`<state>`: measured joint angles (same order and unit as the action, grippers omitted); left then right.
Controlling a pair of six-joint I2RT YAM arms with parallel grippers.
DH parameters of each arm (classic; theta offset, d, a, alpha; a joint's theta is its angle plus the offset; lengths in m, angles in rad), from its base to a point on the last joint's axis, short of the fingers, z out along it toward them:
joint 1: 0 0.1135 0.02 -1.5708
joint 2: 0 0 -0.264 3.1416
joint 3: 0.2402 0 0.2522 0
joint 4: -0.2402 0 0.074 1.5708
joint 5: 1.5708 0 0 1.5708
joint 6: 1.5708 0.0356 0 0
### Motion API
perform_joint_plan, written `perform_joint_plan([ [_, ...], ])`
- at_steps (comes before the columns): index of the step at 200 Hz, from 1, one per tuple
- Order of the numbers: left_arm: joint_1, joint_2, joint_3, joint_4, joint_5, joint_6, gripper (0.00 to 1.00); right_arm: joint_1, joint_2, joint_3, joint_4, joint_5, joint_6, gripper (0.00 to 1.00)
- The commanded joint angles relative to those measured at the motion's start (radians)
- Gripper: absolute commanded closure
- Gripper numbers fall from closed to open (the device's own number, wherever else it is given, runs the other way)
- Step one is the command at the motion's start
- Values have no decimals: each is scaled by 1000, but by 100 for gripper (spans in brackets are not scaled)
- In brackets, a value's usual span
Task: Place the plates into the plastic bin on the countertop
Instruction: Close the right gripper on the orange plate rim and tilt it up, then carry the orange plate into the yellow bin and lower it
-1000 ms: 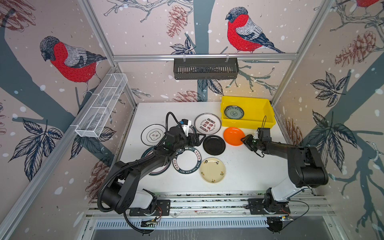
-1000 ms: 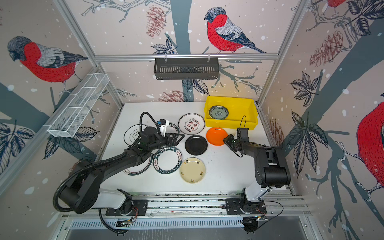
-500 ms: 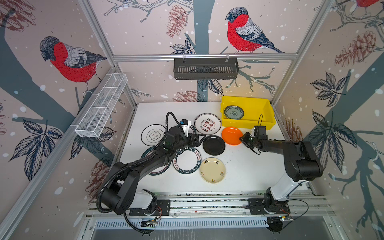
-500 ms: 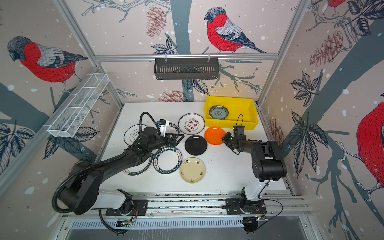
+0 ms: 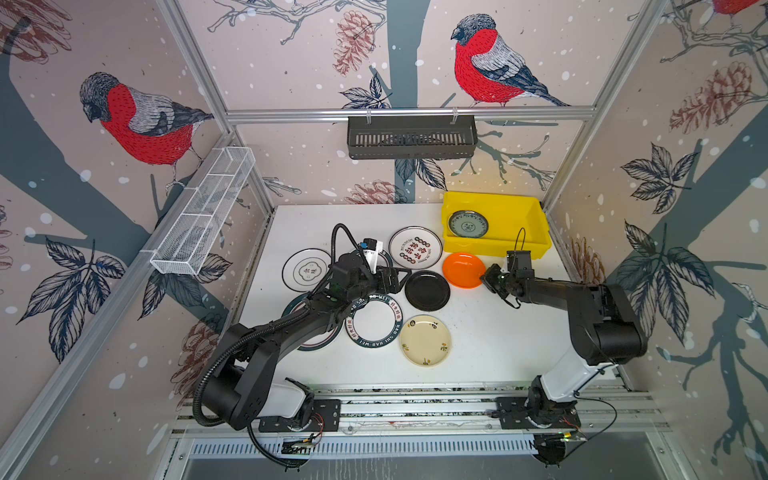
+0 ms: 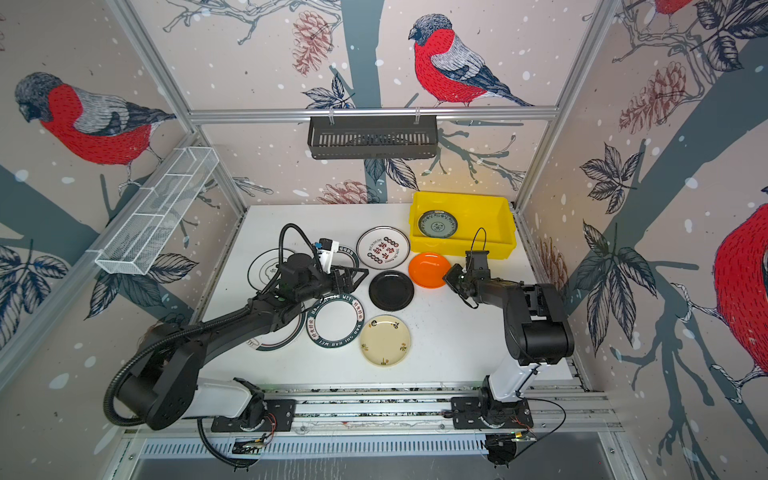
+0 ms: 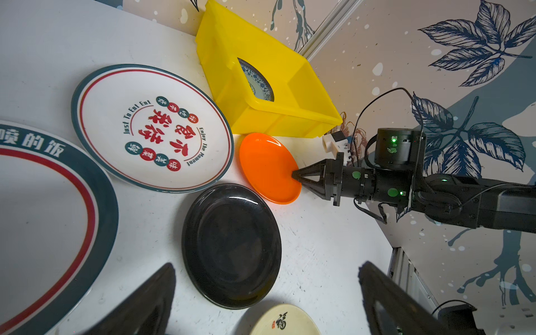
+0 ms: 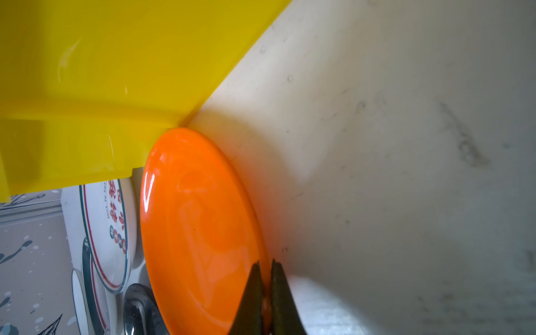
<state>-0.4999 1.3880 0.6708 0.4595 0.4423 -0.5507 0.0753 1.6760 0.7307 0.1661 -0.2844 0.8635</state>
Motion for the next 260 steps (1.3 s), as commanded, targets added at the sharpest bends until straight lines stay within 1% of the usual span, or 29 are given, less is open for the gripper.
perform_joint_plan([
  [1,0,2,3,16,-1,8,2,1,-33,-15,-51,50,11,95],
  [26,0,3,3,17,-2,9,2,10,-94,-31,-71,61,22,96],
  [46,1,3,3,16,-2,11,3,29,-161,-42,-103,96,25,96],
  [75,0,3,3,17,-2,11,2,74,-284,-33,-202,208,-6,96],
  [86,0,5,1,21,-2,13,2,85,-340,-32,-232,234,-12,96],
  [114,0,17,0,38,-2,9,3,81,-466,-25,-249,201,2,96],
  [129,1,25,1,41,-2,6,3,80,-498,11,-274,214,4,96],
  [143,1,30,3,31,-6,10,3,77,-501,58,-282,232,-19,96],
  [174,1,29,4,-11,-38,22,3,35,-428,193,-290,240,-78,96],
  [201,1,6,7,-49,-63,25,3,-21,-261,328,-311,216,-125,96],
  [226,1,-36,10,-95,-82,33,3,-41,-90,483,-329,207,-161,96],
  [260,2,-93,10,-148,-143,51,3,-76,163,655,-285,116,-158,96],
])
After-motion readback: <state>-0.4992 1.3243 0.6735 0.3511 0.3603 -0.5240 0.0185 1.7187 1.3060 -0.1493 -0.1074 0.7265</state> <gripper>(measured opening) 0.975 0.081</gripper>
